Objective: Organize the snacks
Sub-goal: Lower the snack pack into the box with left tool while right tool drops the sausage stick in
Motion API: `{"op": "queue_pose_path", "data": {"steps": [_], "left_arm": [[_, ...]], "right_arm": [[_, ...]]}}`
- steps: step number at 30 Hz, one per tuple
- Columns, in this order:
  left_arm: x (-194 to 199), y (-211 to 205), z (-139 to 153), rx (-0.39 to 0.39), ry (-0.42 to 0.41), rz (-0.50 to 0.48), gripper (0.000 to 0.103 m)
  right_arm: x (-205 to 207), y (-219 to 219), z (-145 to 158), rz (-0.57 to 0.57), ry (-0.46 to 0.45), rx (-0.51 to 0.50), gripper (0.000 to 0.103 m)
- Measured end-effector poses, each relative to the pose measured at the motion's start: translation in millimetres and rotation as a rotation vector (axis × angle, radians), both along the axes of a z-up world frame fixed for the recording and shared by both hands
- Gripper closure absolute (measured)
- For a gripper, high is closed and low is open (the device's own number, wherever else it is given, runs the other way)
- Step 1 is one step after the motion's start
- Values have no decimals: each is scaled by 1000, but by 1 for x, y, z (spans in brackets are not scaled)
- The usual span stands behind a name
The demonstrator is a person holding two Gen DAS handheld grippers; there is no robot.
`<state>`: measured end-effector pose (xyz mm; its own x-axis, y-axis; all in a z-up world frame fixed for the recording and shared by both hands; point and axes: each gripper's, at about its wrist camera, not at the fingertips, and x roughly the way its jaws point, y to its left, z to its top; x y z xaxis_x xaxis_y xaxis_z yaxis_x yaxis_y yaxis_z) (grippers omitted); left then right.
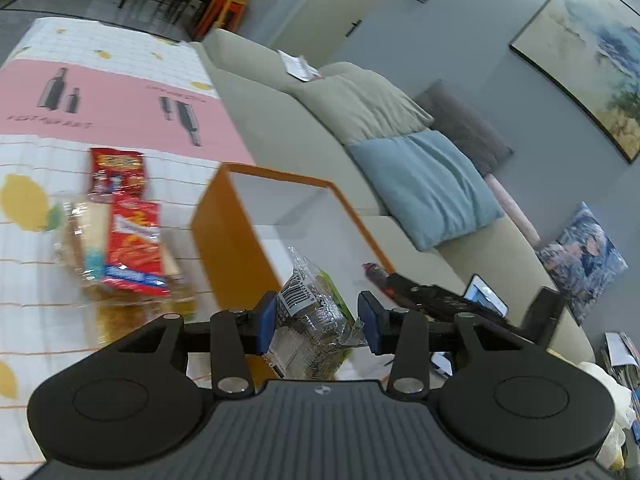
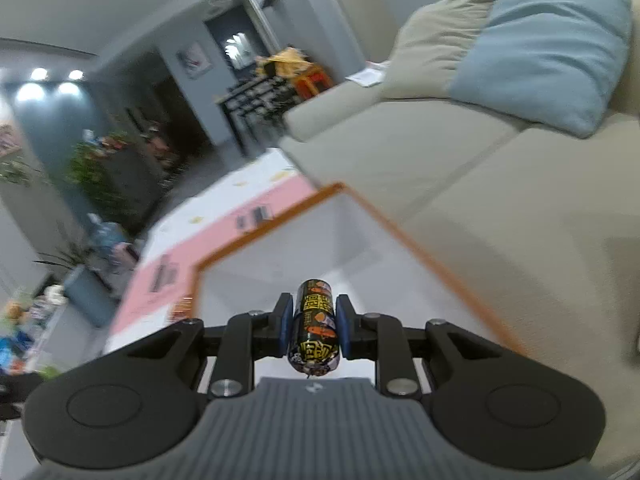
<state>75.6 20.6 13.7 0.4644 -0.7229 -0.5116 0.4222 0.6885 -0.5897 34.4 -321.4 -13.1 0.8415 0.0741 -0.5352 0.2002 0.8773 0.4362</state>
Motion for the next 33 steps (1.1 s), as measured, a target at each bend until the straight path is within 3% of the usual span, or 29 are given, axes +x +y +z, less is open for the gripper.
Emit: {"op": "queue_pose_path", "data": {"steps": [6, 18, 21, 25, 33], "left_arm": [[7, -31, -2, -17, 28, -47, 54], [18, -75, -10, -4, 70, -93, 54], [23, -87, -11, 11, 83, -89, 54], [29, -109, -13, 48, 104, -72, 54], [55, -156, -42, 85, 254, -16, 54]], "right_arm": [[2, -26, -13, 5, 61, 13, 82], [-6, -26, -24, 49, 98, 4, 81], [-4, -31, -24, 45, 77, 41, 74], [-9, -34, -17, 21, 10, 47, 52], [-29, -62, -13, -103, -113, 157, 51]]}}
